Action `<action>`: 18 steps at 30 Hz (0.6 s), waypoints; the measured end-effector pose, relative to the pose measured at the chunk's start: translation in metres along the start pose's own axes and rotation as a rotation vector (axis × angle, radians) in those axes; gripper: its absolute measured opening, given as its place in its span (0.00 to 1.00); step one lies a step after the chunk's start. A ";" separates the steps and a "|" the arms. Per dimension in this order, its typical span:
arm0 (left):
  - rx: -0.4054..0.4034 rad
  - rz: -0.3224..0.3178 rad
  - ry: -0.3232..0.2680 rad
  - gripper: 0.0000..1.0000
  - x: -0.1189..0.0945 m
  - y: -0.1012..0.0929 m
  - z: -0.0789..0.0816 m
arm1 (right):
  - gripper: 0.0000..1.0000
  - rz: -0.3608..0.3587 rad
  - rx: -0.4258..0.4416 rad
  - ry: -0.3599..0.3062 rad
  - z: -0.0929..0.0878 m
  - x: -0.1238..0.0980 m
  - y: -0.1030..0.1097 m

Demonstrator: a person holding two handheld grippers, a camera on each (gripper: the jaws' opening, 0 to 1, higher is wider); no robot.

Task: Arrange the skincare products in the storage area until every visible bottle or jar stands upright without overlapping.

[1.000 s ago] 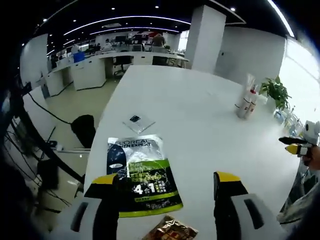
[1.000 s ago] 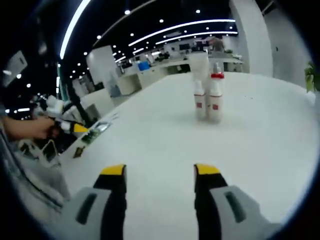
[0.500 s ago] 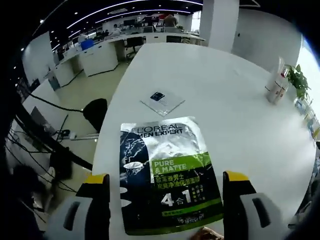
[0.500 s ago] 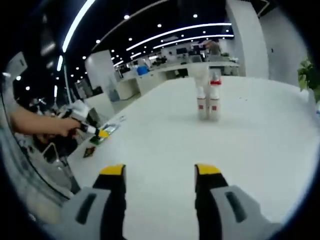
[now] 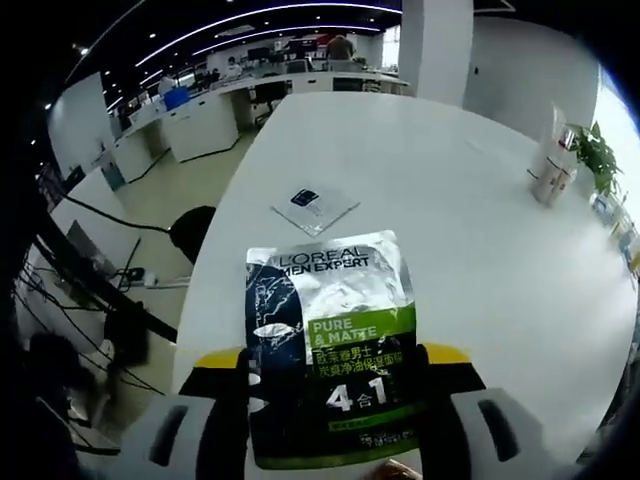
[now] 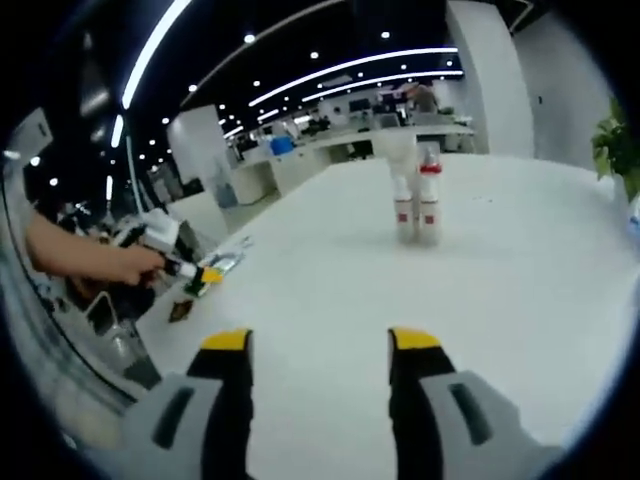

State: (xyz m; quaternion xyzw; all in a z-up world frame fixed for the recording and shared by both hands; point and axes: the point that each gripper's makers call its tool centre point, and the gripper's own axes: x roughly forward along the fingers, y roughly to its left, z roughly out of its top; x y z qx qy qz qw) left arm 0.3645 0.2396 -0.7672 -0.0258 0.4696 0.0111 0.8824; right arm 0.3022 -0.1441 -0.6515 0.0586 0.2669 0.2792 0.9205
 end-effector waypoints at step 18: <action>0.077 -0.075 -0.032 0.21 0.005 -0.033 0.020 | 0.50 -0.026 0.009 -0.009 -0.002 -0.017 -0.017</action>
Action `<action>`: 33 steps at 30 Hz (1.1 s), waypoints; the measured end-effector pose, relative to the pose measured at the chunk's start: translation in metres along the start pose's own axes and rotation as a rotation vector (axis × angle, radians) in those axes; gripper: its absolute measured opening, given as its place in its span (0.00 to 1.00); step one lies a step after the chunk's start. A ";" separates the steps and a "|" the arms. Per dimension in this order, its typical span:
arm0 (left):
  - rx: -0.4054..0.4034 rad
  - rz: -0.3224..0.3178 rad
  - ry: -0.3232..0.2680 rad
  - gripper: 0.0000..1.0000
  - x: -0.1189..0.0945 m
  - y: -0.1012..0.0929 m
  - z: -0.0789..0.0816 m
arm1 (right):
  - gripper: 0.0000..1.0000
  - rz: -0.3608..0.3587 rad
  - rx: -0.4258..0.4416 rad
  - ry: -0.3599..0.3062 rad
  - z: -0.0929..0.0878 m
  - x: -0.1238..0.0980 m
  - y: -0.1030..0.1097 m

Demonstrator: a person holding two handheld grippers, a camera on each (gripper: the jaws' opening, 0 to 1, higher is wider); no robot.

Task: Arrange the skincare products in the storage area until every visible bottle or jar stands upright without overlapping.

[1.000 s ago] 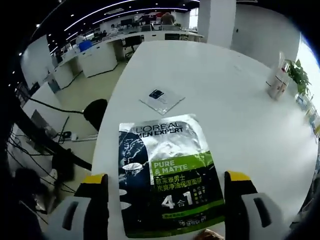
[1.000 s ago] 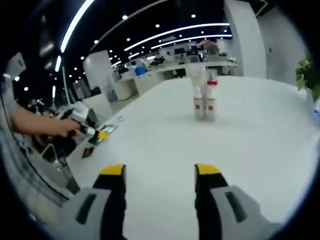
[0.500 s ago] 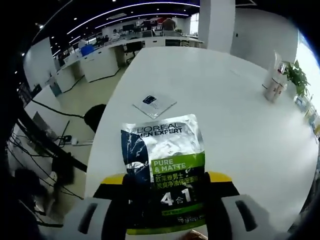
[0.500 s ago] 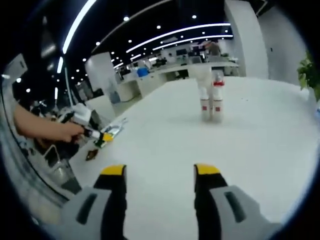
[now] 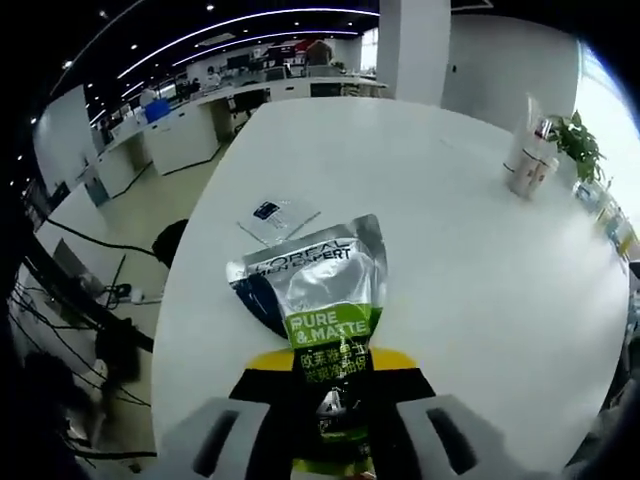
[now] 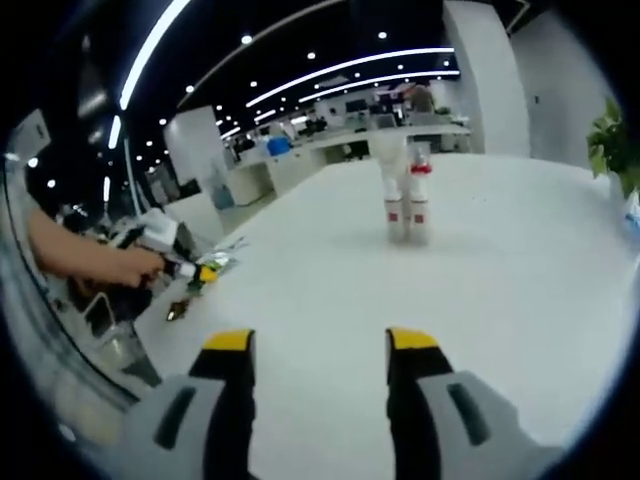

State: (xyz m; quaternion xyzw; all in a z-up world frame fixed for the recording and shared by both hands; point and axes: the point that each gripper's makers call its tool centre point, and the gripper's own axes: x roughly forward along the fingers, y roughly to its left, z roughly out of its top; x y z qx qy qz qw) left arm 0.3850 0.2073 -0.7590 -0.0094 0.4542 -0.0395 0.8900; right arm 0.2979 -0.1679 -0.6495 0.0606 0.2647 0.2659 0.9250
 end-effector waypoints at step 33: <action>0.351 -0.617 -0.320 0.09 -0.164 -0.250 0.034 | 0.63 0.497 0.518 -0.201 0.106 0.028 0.108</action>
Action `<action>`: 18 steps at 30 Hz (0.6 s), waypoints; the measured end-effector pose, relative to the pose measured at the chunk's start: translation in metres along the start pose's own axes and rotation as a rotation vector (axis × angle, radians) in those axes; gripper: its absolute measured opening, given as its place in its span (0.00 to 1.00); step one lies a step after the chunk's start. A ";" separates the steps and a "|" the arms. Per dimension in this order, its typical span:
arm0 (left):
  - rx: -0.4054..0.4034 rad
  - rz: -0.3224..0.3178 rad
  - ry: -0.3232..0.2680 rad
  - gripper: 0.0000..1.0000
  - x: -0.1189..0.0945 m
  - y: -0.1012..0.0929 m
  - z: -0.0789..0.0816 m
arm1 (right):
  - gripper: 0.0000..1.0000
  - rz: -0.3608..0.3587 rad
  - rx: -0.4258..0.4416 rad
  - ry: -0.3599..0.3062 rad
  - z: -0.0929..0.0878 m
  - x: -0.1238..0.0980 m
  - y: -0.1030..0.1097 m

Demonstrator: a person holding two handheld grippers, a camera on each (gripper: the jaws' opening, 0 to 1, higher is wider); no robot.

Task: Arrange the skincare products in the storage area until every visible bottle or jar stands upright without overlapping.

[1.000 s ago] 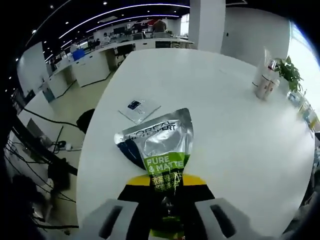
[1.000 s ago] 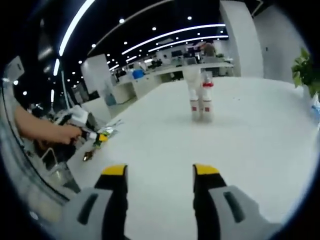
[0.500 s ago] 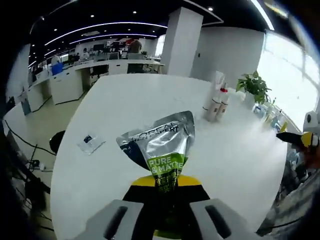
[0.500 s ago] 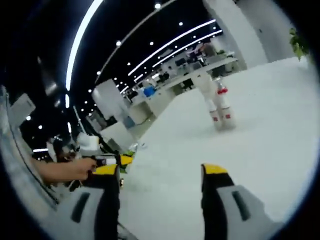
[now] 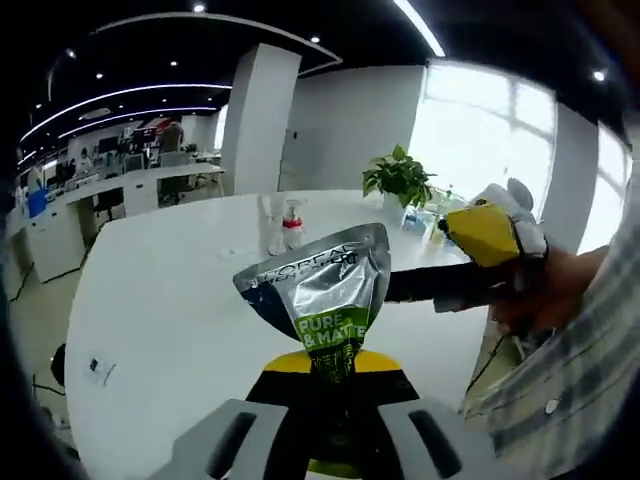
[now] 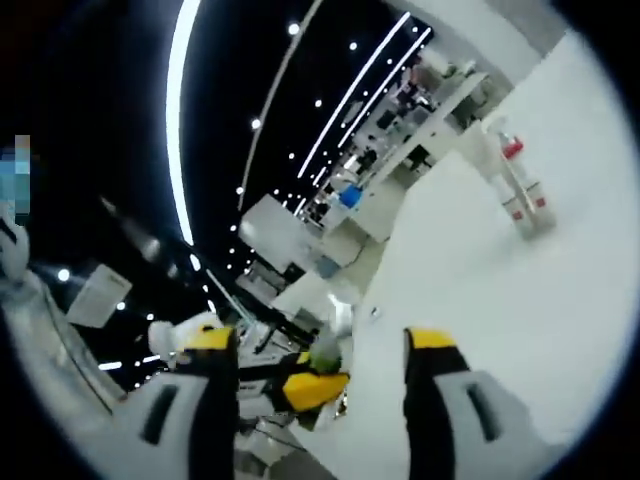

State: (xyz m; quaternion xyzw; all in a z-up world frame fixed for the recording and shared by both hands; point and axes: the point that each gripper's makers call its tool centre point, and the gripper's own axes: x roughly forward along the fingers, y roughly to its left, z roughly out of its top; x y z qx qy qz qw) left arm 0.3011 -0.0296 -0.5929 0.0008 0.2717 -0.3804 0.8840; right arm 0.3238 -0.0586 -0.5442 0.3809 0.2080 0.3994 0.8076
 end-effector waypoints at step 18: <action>0.233 -0.050 0.044 0.14 0.007 -0.032 0.006 | 0.09 -0.036 0.102 0.026 -0.004 -0.011 -0.003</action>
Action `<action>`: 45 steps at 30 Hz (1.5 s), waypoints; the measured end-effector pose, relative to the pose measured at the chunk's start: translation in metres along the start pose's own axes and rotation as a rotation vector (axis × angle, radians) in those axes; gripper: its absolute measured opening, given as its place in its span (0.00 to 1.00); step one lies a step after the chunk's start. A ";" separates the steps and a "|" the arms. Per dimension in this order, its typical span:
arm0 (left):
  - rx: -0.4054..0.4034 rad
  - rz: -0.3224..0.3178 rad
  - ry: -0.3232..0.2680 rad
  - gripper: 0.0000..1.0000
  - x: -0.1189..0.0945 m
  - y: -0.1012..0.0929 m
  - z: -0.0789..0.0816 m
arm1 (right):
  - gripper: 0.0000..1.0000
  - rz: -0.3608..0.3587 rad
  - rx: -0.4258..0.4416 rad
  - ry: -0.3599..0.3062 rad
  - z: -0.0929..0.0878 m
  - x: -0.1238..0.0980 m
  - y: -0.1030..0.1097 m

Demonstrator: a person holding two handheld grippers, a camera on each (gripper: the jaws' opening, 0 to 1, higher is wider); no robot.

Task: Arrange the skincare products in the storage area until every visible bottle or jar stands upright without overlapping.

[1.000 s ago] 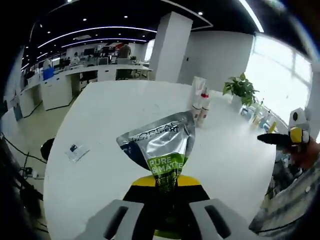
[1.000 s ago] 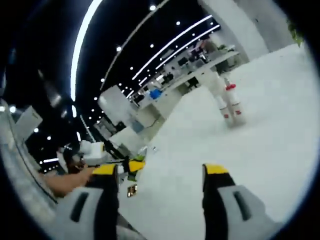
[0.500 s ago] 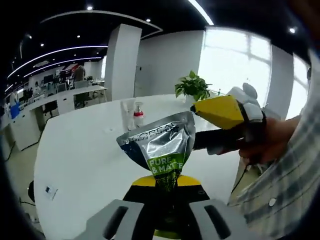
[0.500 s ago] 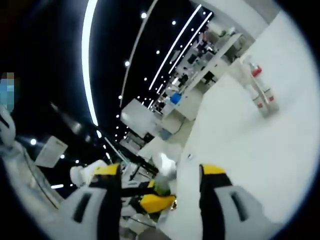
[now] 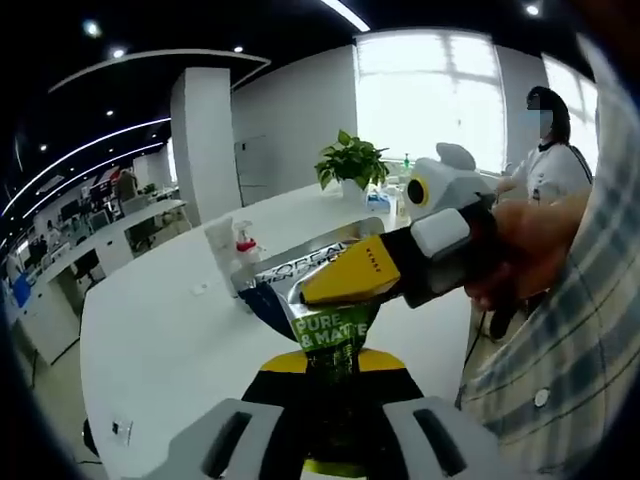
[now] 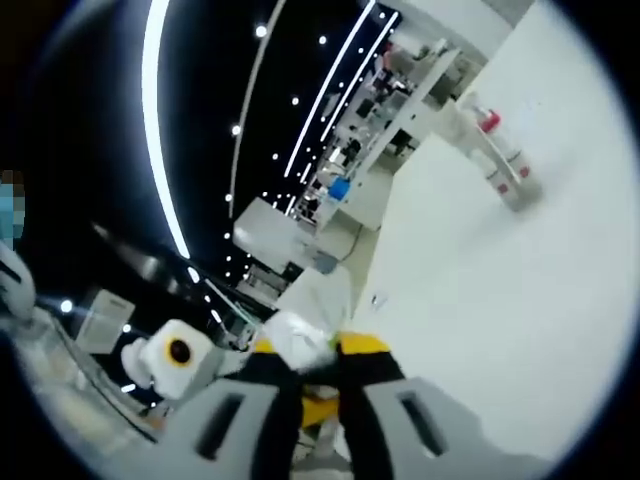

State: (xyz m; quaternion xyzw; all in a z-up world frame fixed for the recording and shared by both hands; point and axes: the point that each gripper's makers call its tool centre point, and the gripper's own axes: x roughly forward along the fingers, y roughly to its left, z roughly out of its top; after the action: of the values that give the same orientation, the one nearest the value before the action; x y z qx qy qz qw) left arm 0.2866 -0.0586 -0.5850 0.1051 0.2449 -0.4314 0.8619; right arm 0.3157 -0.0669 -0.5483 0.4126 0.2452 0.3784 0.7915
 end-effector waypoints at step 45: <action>-0.675 -0.585 -0.300 0.01 -0.029 -0.018 0.067 | 0.01 0.329 0.013 0.107 0.028 -0.035 0.040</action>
State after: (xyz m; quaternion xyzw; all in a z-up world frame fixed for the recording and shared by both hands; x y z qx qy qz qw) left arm 0.2798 -0.0754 -0.5124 -0.3181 0.2635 -0.5629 0.7159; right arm 0.2987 -0.0932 -0.4964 0.4317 0.2187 0.5228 0.7018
